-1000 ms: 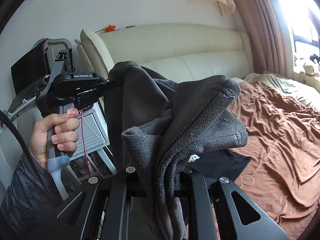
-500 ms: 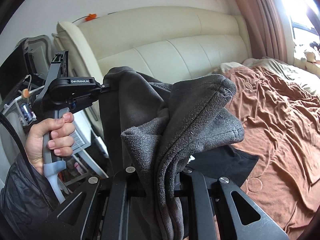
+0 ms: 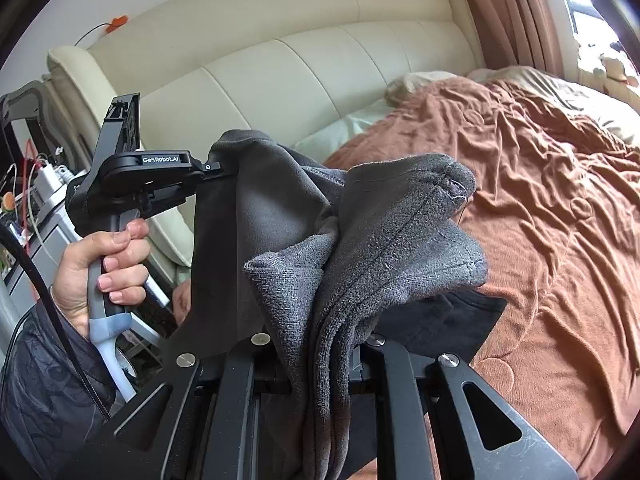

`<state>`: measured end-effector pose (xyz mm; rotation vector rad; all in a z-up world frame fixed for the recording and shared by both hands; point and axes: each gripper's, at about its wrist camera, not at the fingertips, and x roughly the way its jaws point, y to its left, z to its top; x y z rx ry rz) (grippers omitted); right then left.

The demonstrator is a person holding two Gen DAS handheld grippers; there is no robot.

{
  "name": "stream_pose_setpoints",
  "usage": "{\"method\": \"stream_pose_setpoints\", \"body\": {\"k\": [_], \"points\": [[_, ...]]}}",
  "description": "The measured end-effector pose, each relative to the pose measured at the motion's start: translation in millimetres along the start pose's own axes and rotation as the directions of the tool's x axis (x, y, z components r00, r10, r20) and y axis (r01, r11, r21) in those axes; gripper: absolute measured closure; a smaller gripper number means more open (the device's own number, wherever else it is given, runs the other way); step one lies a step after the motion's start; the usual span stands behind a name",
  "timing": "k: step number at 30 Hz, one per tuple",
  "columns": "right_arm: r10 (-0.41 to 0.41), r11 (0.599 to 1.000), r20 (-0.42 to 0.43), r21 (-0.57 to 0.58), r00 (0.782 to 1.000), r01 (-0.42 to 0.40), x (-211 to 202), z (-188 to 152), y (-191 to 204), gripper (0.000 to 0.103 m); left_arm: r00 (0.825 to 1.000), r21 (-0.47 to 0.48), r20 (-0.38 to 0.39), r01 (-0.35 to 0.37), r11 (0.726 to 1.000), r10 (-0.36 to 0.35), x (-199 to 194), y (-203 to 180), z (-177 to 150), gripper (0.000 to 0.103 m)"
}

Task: Fold small clothes
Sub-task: 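Lift the folded shirt with both grippers and carry it toward the headboard, then lower the folded shirt onto the blanket and open both grippers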

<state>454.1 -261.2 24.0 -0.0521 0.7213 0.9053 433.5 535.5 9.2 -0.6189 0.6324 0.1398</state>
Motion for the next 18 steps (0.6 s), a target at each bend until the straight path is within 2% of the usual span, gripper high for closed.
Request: {"method": "stream_pose_setpoints", "body": {"k": [4, 7, 9, 11, 13, 16, 18], "points": [[-0.007, 0.999, -0.021, 0.038, 1.0, 0.008, 11.2, -6.6, -39.9, 0.092, 0.999, 0.039, -0.044, -0.003, 0.999, 0.004, 37.1, 4.8, -3.2, 0.097], [-0.01, 0.998, -0.032, 0.057, 0.999, 0.012, 31.9, -10.3, -52.4, 0.091, 0.996, 0.061, -0.09, -0.001, 0.998, 0.007, 65.2, 10.7, -7.7, 0.097], [0.002, 0.997, -0.053, 0.082, 0.999, 0.002, 50.8, -16.3, -57.7, 0.089, 0.987, 0.065, -0.151, -0.038, 0.997, 0.048, 89.2, 15.9, -13.4, 0.096], [0.009, 0.993, -0.114, 0.12, 0.993, 0.005, 76.8, -20.0, -54.1, 0.088, 0.974, 0.062, -0.209, -0.071, 0.996, 0.082, 109.4, 21.4, -19.5, 0.096], [0.03, 0.984, -0.174, 0.18, 0.984, 0.002, 92.0, -19.9, -72.5, 0.086, 0.966, 0.068, -0.235, -0.095, 0.993, 0.109, 120.1, 25.2, -22.6, 0.094], [0.123, 0.955, -0.179, 0.288, 0.976, -0.068, 116.9, -1.8, -83.1, 0.078, 0.964, 0.073, -0.236, -0.11, 0.991, 0.124, 123.1, 29.0, -22.0, 0.085], [0.142, 0.943, -0.167, 0.322, 0.976, -0.082, 115.3, 1.0, -80.4, 0.068, 0.965, 0.059, -0.23, -0.115, 0.992, 0.126, 123.8, 34.1, -18.5, 0.083]]}}
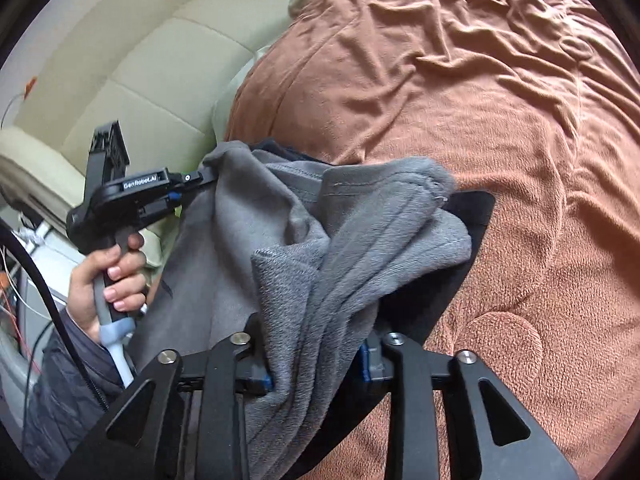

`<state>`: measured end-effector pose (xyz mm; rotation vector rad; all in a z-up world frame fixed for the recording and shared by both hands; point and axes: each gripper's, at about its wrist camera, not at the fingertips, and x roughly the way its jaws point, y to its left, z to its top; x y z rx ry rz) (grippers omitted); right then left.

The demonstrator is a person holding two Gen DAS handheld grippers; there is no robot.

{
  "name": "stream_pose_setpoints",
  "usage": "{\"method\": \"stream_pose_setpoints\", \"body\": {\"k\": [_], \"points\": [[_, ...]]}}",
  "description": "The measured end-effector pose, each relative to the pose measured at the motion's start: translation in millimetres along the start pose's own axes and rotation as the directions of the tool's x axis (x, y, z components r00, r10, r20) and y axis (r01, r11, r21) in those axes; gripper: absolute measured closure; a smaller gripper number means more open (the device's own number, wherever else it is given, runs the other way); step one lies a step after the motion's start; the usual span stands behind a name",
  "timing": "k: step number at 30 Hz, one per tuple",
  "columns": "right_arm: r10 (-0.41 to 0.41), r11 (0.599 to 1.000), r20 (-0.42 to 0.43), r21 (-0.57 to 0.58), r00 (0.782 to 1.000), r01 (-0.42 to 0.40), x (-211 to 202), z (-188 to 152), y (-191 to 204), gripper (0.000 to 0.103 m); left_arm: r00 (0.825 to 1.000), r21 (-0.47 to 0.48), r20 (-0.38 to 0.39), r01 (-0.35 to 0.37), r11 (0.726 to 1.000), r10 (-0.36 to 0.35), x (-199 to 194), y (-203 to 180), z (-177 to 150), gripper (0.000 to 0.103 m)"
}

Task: Fold small clothes
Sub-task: 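Lower the folded shirt onto the blanket and open both grippers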

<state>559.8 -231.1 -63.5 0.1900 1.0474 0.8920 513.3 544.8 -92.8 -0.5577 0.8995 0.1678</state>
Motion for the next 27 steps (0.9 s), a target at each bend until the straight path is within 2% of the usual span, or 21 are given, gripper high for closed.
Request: {"method": "stream_pose_setpoints", "body": {"k": [5, 6, 8, 11, 13, 16, 17, 18, 22, 27], "points": [[-0.016, 0.998, 0.051, 0.058, 0.999, 0.013, -20.6, -6.5, -20.6, 0.069, 1.0, 0.024, 0.002, -0.029, 0.999, 0.029, 13.3, -0.1, 3.5, 0.082], [-0.036, 0.998, 0.068, 0.056, 0.997, 0.032, -25.5, -11.8, -28.7, 0.082, 0.999, 0.031, -0.002, -0.032, 0.999, 0.032, 15.5, -0.6, 4.2, 0.082], [-0.03, 0.998, 0.081, 0.049, 0.996, 0.026, -35.6, -14.6, -30.0, 0.089, 1.0, 0.026, 0.017, -0.011, 1.0, 0.01, 16.7, -1.8, 7.8, 0.082], [-0.052, 0.999, 0.111, 0.01, 0.992, 0.051, -43.6, -23.5, -27.0, 0.09, 0.998, 0.041, 0.063, 0.008, 0.999, -0.01, 11.2, -5.7, 10.8, 0.082], [-0.11, 0.994, 0.081, -0.007, 0.991, 0.111, -37.6, -27.6, -26.1, 0.089, 0.998, 0.054, 0.038, -0.048, 0.997, 0.046, 15.3, -9.1, 12.2, 0.079], [-0.191, 0.982, 0.034, -0.002, 0.981, 0.191, -38.7, -31.9, -23.8, 0.066, 0.988, 0.115, 0.016, -0.156, 0.981, 0.155, 11.3, -15.4, 10.6, 0.071], [-0.213, 0.977, 0.043, -0.002, 0.976, 0.213, -42.3, -31.6, -23.5, 0.053, 0.982, 0.13, 0.027, -0.191, 0.973, 0.189, 4.7, -15.6, 9.7, 0.066], [-0.229, 0.973, 0.06, -0.001, 0.972, 0.229, -48.4, -31.1, -23.1, 0.045, 0.978, 0.13, 0.036, -0.209, 0.969, 0.206, -1.0, -14.2, 8.9, 0.063], [-0.235, 0.972, 0.113, 0.015, 0.965, 0.235, -69.3, -30.4, -19.7, 0.045, 0.982, 0.102, 0.053, -0.185, 0.977, 0.18, -31.3, -3.7, 0.6, 0.061], [-0.226, 0.969, 0.17, -0.057, 0.959, 0.239, -85.6, -40.3, 0.9, 0.047, 0.986, 0.131, 0.055, -0.165, 0.978, 0.159, -55.8, -4.6, -18.8, 0.061]]}}
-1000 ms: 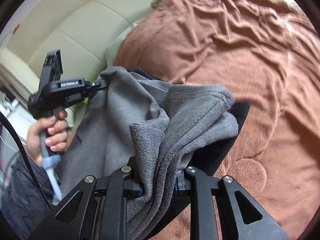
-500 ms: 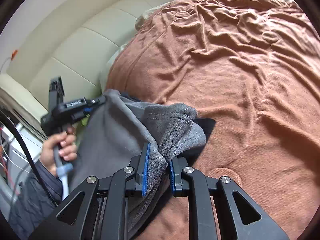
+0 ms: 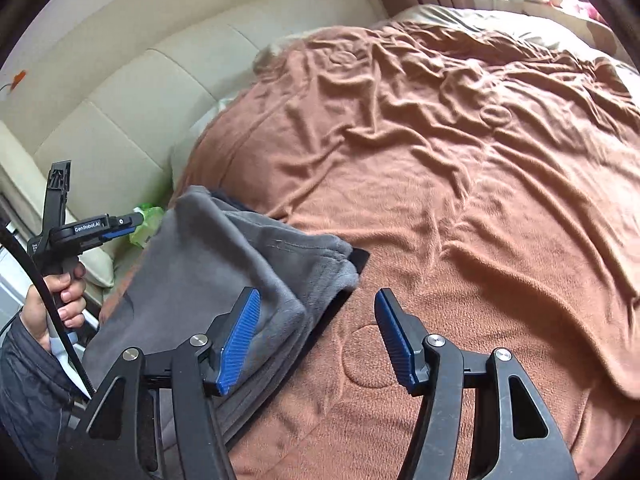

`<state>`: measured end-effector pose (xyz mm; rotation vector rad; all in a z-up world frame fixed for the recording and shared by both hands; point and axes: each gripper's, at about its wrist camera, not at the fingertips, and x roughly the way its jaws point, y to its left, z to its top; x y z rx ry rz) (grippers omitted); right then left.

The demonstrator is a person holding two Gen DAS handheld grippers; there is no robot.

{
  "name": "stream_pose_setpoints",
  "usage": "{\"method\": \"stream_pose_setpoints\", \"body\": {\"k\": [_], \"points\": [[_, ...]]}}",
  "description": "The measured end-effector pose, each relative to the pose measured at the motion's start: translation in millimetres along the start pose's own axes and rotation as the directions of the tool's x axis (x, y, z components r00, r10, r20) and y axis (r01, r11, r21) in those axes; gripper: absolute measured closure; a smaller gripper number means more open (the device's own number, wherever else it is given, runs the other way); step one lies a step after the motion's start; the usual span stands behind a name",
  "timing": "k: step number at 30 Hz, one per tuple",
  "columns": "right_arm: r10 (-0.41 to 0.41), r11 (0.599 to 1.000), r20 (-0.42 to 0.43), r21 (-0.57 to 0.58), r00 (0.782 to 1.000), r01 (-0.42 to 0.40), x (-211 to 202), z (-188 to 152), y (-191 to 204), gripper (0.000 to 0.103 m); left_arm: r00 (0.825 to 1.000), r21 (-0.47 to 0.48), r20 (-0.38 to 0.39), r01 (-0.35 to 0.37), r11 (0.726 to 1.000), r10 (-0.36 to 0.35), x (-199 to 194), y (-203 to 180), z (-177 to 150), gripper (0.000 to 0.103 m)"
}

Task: Fold small clothes

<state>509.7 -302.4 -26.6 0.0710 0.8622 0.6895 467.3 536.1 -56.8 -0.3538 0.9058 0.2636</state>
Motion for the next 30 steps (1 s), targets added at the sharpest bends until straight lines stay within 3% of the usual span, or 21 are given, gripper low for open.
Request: {"method": "stream_pose_setpoints", "body": {"k": [4, 8, 17, 19, 22, 30], "points": [[0.034, 0.997, -0.007, -0.064, 0.999, -0.034, -7.2, -5.2, 21.4, 0.06, 0.999, 0.008, -0.031, 0.021, 1.0, -0.021, -13.9, -0.3, -26.1, 0.061], [0.077, 0.989, -0.06, -0.124, 0.995, -0.084, 1.3, -10.9, 42.8, 0.06, 0.996, 0.046, -0.081, -0.02, 0.999, 0.023, -20.5, -3.5, -49.8, 0.061], [0.128, 0.958, -0.19, -0.23, 0.974, -0.17, 15.4, -25.3, 80.0, 0.06, 0.983, 0.024, -0.173, -0.059, 0.998, 0.062, -28.8, 12.2, -98.7, 0.061], [0.114, 0.953, -0.22, -0.252, 0.969, -0.17, 19.7, -29.4, 84.1, 0.06, 0.981, 0.018, -0.183, -0.069, 0.997, 0.071, -30.7, 11.9, -108.4, 0.061], [0.028, 0.939, -0.292, -0.32, 0.956, -0.125, 26.4, -40.6, 91.0, 0.06, 0.98, 0.006, -0.184, -0.078, 0.997, 0.078, -38.1, 9.9, -122.8, 0.061], [-0.01, 0.943, -0.304, -0.319, 0.953, -0.092, 1.6, -43.7, 81.3, 0.06, 0.988, -0.018, -0.141, -0.066, 0.998, 0.063, -71.4, -12.7, -149.8, 0.061]]}}
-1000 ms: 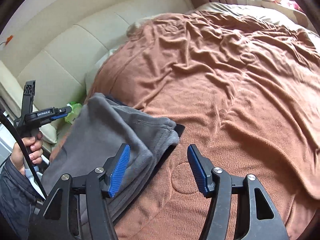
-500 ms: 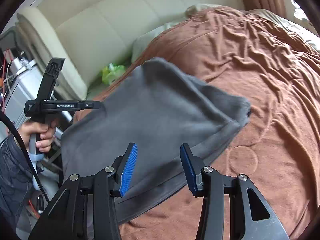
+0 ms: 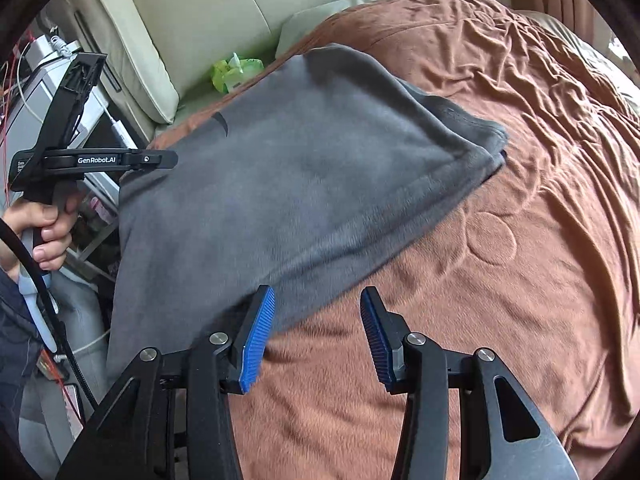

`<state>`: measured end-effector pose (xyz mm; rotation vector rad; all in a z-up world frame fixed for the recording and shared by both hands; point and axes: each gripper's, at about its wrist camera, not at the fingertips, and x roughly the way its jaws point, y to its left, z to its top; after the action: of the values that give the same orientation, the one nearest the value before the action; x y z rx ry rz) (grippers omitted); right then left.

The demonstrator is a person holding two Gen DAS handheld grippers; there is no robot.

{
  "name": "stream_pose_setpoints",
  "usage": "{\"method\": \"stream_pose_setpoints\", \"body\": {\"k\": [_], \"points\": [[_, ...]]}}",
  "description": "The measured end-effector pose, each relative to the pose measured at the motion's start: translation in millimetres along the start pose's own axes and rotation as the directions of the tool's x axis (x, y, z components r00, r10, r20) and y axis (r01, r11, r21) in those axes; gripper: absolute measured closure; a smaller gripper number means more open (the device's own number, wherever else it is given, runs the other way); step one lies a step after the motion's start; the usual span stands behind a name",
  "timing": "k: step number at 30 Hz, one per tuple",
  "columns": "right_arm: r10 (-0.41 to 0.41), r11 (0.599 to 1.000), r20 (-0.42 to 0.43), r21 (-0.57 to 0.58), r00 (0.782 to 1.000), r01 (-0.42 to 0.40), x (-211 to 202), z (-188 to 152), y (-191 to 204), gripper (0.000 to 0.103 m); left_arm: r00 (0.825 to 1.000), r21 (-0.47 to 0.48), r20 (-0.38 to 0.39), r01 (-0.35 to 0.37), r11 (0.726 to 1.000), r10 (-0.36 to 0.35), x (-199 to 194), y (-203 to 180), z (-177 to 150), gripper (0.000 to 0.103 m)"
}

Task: Fold small clothes

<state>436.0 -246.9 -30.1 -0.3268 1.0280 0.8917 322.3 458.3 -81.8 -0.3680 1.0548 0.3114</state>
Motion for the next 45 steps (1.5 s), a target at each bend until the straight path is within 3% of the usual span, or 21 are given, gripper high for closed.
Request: {"method": "stream_pose_setpoints", "body": {"k": [5, 7, 9, 13, 17, 22, 31, 45], "points": [[-0.036, 0.999, 0.021, 0.03, 0.999, 0.036, -34.7, -16.7, 2.5, 0.06, 0.999, -0.005, 0.031, 0.01, 1.0, -0.01, -21.3, -22.6, -19.3, 0.06], [-0.052, 0.998, 0.034, 0.044, 0.998, 0.05, -48.9, -21.6, -1.0, 0.055, 0.998, -0.005, 0.051, 0.022, 1.0, -0.022, -31.0, -32.5, -27.1, 0.054], [-0.067, 0.996, 0.048, 0.069, 0.997, 0.064, -66.6, -28.7, -5.1, 0.035, 0.996, 0.002, 0.078, 0.037, 0.999, -0.038, -42.6, -45.0, -35.3, 0.043], [-0.115, 0.989, 0.105, 0.101, 0.988, 0.104, -108.9, -46.3, -7.9, 0.017, 0.989, 0.033, 0.137, 0.047, 0.998, -0.051, -64.1, -70.6, -48.8, 0.012], [-0.159, 0.981, 0.144, 0.134, 0.977, 0.14, -147.4, -66.7, -9.7, 0.0, 0.976, 0.056, 0.211, 0.051, 0.997, -0.062, -88.2, -96.5, -61.0, 0.001], [-0.203, 0.971, 0.185, 0.167, 0.962, 0.172, -190.5, -92.4, -13.1, 0.0, 0.957, 0.068, 0.269, 0.091, 0.994, -0.106, -114.0, -124.2, -72.9, 0.0], [-0.27, 0.948, 0.229, 0.231, 0.935, 0.217, -258.5, -142.1, -13.1, 0.0, 0.932, 0.125, 0.34, 0.092, 0.988, -0.129, -157.7, -174.1, -96.2, 0.0], [-0.392, 0.898, 0.297, 0.329, 0.871, 0.292, -350.5, -220.0, 5.1, 0.0, 0.89, 0.231, 0.398, 0.138, 0.963, -0.223, -211.2, -241.6, -154.5, 0.0]]}}
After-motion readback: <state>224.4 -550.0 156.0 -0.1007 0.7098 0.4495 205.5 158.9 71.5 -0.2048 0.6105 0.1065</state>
